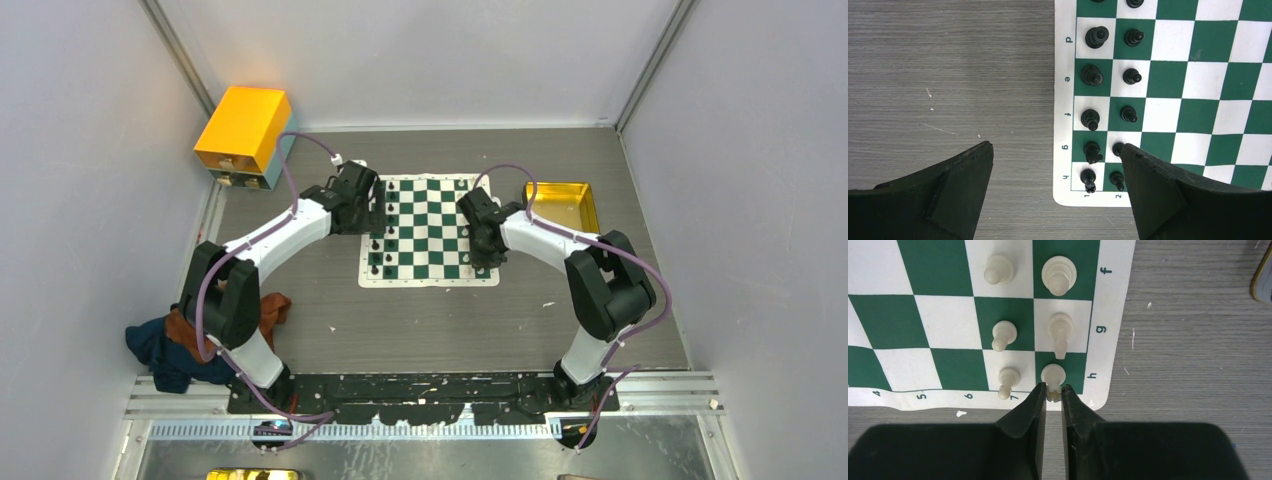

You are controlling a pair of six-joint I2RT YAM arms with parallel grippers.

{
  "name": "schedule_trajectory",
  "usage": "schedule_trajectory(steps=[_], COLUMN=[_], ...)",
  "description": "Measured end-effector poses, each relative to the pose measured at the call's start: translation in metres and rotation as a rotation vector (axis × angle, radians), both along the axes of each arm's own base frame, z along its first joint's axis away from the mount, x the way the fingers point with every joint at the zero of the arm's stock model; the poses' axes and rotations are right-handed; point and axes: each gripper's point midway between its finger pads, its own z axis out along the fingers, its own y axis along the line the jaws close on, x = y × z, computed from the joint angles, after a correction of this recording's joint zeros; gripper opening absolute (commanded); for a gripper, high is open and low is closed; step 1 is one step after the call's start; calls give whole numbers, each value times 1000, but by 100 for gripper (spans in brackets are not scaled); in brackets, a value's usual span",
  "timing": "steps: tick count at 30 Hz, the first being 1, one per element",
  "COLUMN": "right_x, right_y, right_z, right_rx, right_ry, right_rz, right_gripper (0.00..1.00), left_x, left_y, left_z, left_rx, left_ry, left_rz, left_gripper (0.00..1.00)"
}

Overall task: Set up the chess pieces on the board
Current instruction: Place the chess piece on the chessboard, then reset both arms

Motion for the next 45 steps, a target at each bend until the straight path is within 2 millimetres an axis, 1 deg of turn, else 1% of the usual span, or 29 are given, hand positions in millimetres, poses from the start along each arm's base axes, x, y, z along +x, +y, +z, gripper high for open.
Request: schedule_trajectory(steps=[3,5,11,16,20,23,26,28,30,31,33,34,36,37,39,40,41,42,43,45], right_x=[-2,-3,-3,-4,-5,-4,4,10,19,27,46,59,84,100,119,125,132,136,139,144], right_y=[0,0,0,-1,-2,-2,0,2,2,1,0,-1,-13,-26,-51,-62,-78,-88,-102,-119], right_z=[-2,-2,-2,-3,-3,2,15,28,48,61,90,106,130,142,153,156,158,159,160,163], right_rx=[-3,-4,-3,-7,-13,-22,-24,-17,-14,-13,6,22,52,66,69,65,56,46,31,2], right_ry=[5,6,6,10,15,15,-7,-36,-88,-125,-206,-249,-324,-368,-422,-440,-458,-468,-480,-501], right_rz=[2,1,2,3,9,15,25,30,36,34,28,16,-34,-76,-147,-178,-218,-245,-279,-323], right_gripper=[1,3,28,40,45,46,49,58,61,62,63,64,66,68,71,72,73,74,75,78], left_x=[0,0,0,0,0,0,1,6,13,16,26,34,50,56,66,71,75,78,78,76], left_y=[0,0,0,0,0,2,3,3,6,7,12,18,31,38,52,60,67,73,80,90], left_z=[0,0,0,0,0,0,5,15,29,37,56,70,92,101,114,120,123,124,122,115], left_rx=[0,0,0,0,2,9,16,19,23,19,8,-1,-19,-25,-27,-29,-30,-30,-28,-27], left_ry=[0,0,0,0,0,0,-6,-30,-67,-87,-134,-173,-244,-277,-332,-363,-391,-418,-439,-467], left_rz=[0,0,0,0,1,4,9,13,16,22,38,54,95,116,147,166,182,193,204,221], left_gripper=[99,99,100,100,100,100,100,100,100,100,100,100,100,100,100,100,100,100,100,100])
